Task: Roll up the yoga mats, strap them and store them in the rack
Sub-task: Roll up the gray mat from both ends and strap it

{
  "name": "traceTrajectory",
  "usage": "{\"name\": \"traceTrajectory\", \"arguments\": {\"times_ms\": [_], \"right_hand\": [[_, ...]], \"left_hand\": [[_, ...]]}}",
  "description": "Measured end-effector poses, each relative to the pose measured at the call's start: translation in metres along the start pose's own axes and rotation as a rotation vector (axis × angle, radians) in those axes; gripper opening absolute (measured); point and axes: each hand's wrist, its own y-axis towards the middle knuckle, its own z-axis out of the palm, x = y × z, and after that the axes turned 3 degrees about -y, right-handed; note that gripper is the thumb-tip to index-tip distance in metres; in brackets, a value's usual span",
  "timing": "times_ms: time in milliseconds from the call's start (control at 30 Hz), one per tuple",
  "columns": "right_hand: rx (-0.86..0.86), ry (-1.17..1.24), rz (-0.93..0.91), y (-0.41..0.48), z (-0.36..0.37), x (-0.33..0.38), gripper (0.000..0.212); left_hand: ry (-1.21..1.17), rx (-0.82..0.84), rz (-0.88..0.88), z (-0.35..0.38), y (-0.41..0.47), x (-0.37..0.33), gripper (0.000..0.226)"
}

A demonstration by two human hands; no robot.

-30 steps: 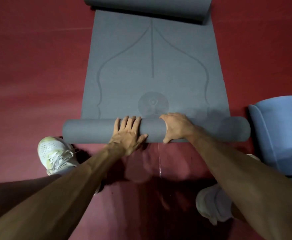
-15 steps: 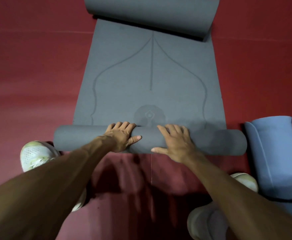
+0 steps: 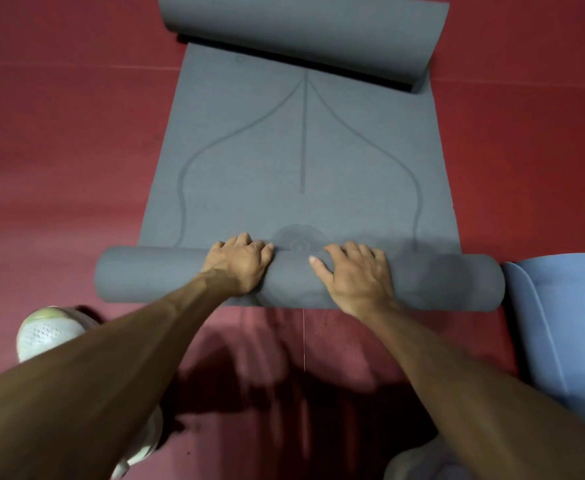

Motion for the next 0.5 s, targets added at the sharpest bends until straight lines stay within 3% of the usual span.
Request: {"name": "traceTrajectory", "arguments": {"times_ms": [133, 233, 300, 500], "right_hand": [[0.170, 0.017, 0.006, 0.031, -0.015, -0.002, 0.055], [0.365, 0.096, 0.031, 0.057, -0.026, -0.004, 0.053], [0.349, 0.089, 0.039, 0.063, -0.022, -0.005, 0.051], [0.092, 0.151, 0.036, 0.062, -0.010, -0.008, 0.043]], "left_hand": [[0.031, -0.191, -0.085, 0.009, -0.011, -0.014, 0.050], [0.039, -0.196, -0.092, 0.014, -0.017, -0.020, 0.054], [0.048, -0.151, -0.080, 0.015, -0.015, -0.019, 0.058], [0.041, -0.112, -0.059, 0.009, 0.005, -0.014, 0.056]]}}
